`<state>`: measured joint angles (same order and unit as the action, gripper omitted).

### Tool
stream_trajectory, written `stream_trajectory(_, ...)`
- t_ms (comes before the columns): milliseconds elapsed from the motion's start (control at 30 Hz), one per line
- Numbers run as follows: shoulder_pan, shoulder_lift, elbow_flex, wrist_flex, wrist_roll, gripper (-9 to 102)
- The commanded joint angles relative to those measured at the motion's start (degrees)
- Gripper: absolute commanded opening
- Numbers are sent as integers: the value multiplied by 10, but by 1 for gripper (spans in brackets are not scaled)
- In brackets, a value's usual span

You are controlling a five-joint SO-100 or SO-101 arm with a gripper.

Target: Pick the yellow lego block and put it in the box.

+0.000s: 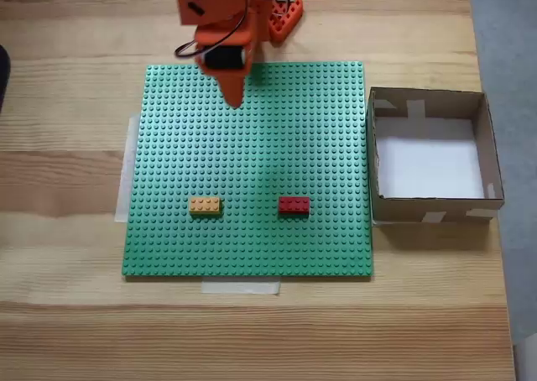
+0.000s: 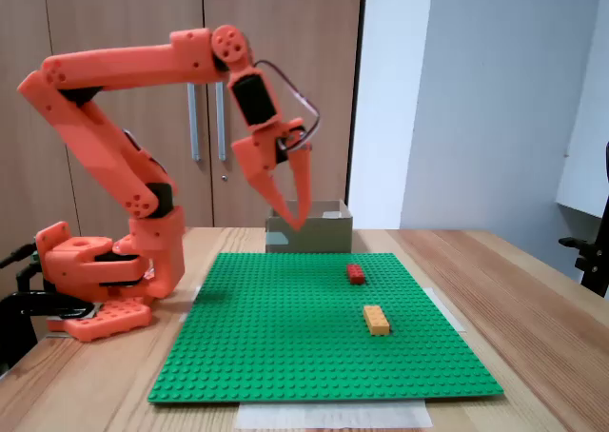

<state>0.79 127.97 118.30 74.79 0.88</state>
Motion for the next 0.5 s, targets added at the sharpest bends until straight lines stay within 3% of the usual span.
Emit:
stream_trajectory(0, 11, -14, -72, 21, -9, -1)
stream_trajectory(267, 43, -24, -118, 29, -28, -1)
stream_trajectory(467, 71, -121, -191, 60, -43, -1)
